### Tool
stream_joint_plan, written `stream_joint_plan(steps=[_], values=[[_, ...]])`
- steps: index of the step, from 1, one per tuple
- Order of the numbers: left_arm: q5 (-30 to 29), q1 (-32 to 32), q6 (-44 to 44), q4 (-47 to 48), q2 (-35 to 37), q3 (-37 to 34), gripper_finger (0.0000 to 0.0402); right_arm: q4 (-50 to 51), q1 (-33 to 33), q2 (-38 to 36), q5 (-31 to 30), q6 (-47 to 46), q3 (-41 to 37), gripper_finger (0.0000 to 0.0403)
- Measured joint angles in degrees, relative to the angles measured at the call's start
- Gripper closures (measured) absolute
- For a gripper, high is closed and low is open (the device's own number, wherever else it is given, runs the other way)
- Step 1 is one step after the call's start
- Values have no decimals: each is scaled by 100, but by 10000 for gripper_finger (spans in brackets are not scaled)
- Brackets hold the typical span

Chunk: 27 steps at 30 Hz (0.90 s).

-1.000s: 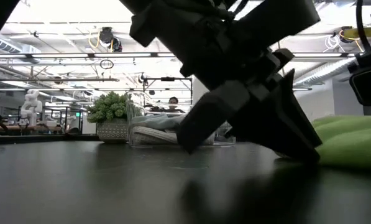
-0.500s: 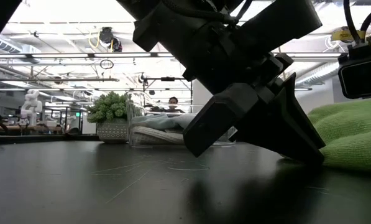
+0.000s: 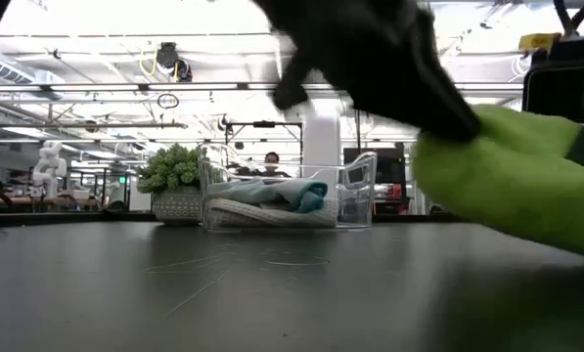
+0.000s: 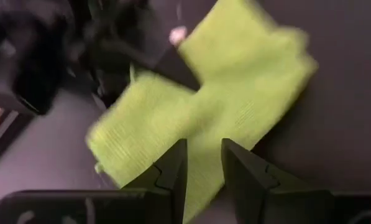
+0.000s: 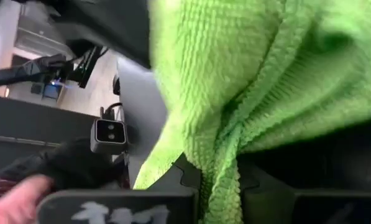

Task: Fold microfiber towels
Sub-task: Put the folded green towel into the transparent bin

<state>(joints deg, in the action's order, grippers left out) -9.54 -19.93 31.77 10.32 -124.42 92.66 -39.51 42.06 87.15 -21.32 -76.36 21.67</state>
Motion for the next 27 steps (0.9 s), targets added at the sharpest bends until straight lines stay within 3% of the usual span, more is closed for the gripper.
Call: stream_joint_plan(steps=[6, 12, 17, 23, 27], values=[[64, -300, -683, 1363, 787, 13, 300, -399, -12, -4, -142, 832, 2, 393], [226, -873, -1567, 2416, 898, -198, 300, -927, -199, -40, -124, 1497, 7, 393], [-140, -1324, -2030, 1649, 893, -1186, 300, -1355, -536, -75, 66, 2098, 5, 393], [-2444, -1604, -3147, 68, 900, -2500, 300, -1894, -1177, -83, 188, 2676, 7, 393], [-2784, -1627, -3543, -861, 924, -3181, 300, -2496, -1764, -85, 209, 3109, 7, 394]])
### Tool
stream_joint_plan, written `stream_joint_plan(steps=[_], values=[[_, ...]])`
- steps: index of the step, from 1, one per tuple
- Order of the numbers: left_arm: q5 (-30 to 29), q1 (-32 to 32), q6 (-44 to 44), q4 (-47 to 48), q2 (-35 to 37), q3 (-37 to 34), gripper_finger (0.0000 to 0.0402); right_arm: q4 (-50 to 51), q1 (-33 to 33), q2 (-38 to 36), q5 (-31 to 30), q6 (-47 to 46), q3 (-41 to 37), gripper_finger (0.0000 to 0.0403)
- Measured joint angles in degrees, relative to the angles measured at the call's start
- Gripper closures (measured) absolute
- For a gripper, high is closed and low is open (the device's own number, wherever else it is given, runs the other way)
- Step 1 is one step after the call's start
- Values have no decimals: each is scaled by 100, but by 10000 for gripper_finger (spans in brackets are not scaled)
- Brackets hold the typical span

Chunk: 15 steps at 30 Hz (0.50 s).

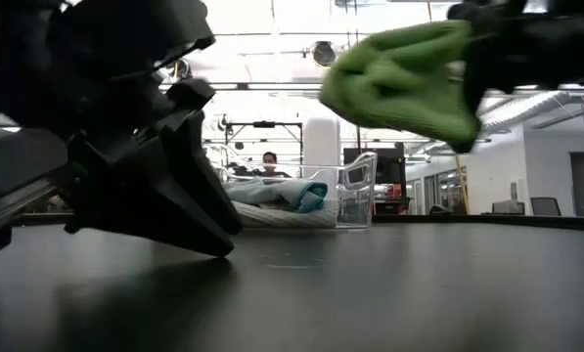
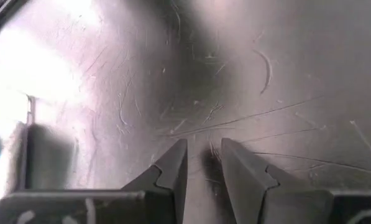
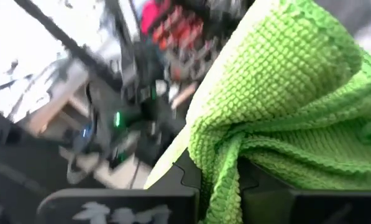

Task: Fold microfiber towels
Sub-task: Put the folded green towel into the transparent bin

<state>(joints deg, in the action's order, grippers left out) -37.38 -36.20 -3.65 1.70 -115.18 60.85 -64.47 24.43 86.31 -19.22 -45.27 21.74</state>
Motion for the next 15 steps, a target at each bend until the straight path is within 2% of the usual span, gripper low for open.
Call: stream_joint_plan(steps=[4, 7, 15], values=[[44, 1, -133, -829, 24, -463, 300, -510, -802, -3, 444, 204, 0, 393], [105, -17, 95, -1245, 22, -625, 300, -741, -1412, -3, 603, 292, 0, 392], [150, -27, 879, -1969, 7, -777, 300, -1154, -2750, -5, 599, 421, 139, 391]])
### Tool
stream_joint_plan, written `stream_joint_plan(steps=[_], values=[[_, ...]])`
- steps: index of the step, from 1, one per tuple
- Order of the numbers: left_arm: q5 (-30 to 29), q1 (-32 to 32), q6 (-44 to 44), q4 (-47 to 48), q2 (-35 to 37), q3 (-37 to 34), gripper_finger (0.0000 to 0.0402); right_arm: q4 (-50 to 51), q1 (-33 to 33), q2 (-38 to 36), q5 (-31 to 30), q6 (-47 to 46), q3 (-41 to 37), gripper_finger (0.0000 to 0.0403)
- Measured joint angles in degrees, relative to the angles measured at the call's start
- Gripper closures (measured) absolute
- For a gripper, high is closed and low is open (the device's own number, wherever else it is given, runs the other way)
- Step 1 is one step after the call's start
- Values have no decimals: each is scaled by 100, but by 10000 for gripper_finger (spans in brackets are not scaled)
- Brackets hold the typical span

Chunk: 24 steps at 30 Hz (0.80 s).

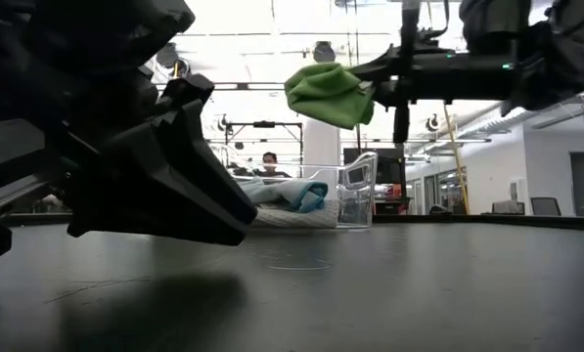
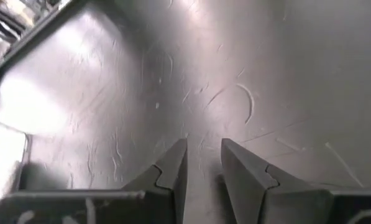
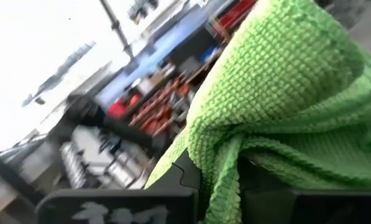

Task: Fold microfiber towels
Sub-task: Put the folded green towel into the transparent bin

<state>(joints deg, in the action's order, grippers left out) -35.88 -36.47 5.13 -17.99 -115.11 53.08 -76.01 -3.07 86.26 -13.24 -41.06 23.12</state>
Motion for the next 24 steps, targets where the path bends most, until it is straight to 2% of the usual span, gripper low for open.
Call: stream_joint_plan(steps=[6, 13, 18, 24], values=[[9, 3, 304, -35, -7, 2, 300, 786, -572, -2, -1, 160, 619, 391], [229, 93, 485, -65, -13, 2, 300, 1965, -612, 520, 10, 225, 1713, 390], [376, 133, 501, -62, -17, 0, 300, 1788, -614, 1503, 64, -208, 2180, 390], [437, 127, 525, -41, -17, 0, 300, 235, -621, 2635, 30, -711, 2393, 390]])
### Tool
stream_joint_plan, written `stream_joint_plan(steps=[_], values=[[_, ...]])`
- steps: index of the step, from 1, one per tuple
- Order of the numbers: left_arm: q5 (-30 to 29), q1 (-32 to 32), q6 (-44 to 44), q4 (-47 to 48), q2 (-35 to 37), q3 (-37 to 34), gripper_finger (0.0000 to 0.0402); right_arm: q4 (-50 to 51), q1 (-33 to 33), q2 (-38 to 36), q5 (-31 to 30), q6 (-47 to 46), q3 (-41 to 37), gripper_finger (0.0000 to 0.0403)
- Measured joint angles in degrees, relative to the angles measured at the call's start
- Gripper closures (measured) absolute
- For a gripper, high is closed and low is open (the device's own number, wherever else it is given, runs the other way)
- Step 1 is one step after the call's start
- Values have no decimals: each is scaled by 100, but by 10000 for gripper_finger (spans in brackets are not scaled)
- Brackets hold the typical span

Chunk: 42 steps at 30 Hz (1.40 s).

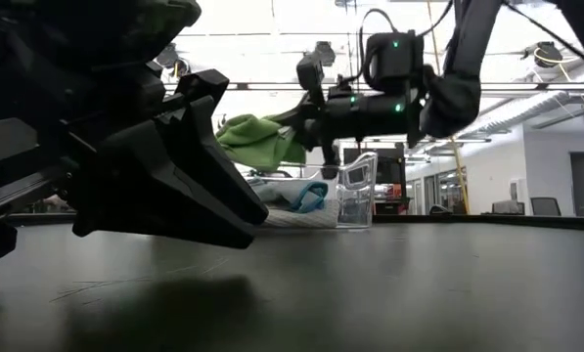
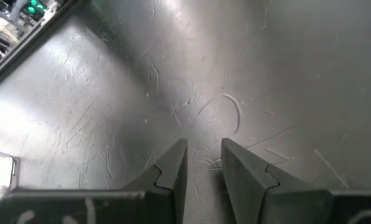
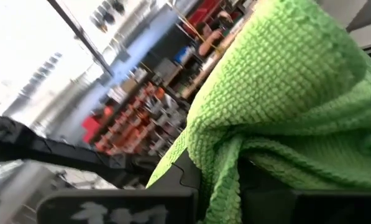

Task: Fold microfiber towels
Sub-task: Put the folded green towel into the transparent bin

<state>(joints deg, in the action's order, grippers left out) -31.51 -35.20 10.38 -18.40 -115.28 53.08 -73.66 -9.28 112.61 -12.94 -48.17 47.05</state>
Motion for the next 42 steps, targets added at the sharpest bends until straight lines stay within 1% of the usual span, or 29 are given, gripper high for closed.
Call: stream_joint_plan(steps=[2, 4, 8, 12, 18, 23, 25, 27, 30, 36, 39, 42], values=[[-11, -24, 1, 11, 0, 0, 300, -324, -2, 186, -31, -155, 15, 390], [-6, -24, 0, 14, 0, 0, 300, -348, 18, 259, -58, -215, 15, 390], [-5, -24, -1, 13, 0, -2, 300, -196, 152, 260, -267, -152, 15, 390], [-4, -17, -39, 9, 0, -6, 300, -138, 153, 219, -243, -67, 15, 388], [16, -18, -53, 7, 0, -9, 300, 223, 160, 222, -178, -200, 11, 388], [129, -13, -65, 7, 0, -11, 300, 156, 187, 224, -179, -87, 11, 382], [131, -13, -64, 7, 0, -11, 300, 94, 207, 222, -63, -39, 11, 368], [134, -13, -61, 7, 0, -11, 300, 76, 215, 222, -5, -56, 11, 347], [140, -13, -47, 7, 0, -11, 300, 74, 229, 222, -5, -75, 11, 303], [149, -14, -47, 7, 0, -11, 300, 64, 233, 222, -14, -472, 11, 215], [149, -17, -47, 7, 0, -11, 300, 61, 239, 222, -30, -616, 11, 186], [151, -17, -47, 7, 0, -11, 300, 61, 280, 220, -36, -789, 11, 170]])
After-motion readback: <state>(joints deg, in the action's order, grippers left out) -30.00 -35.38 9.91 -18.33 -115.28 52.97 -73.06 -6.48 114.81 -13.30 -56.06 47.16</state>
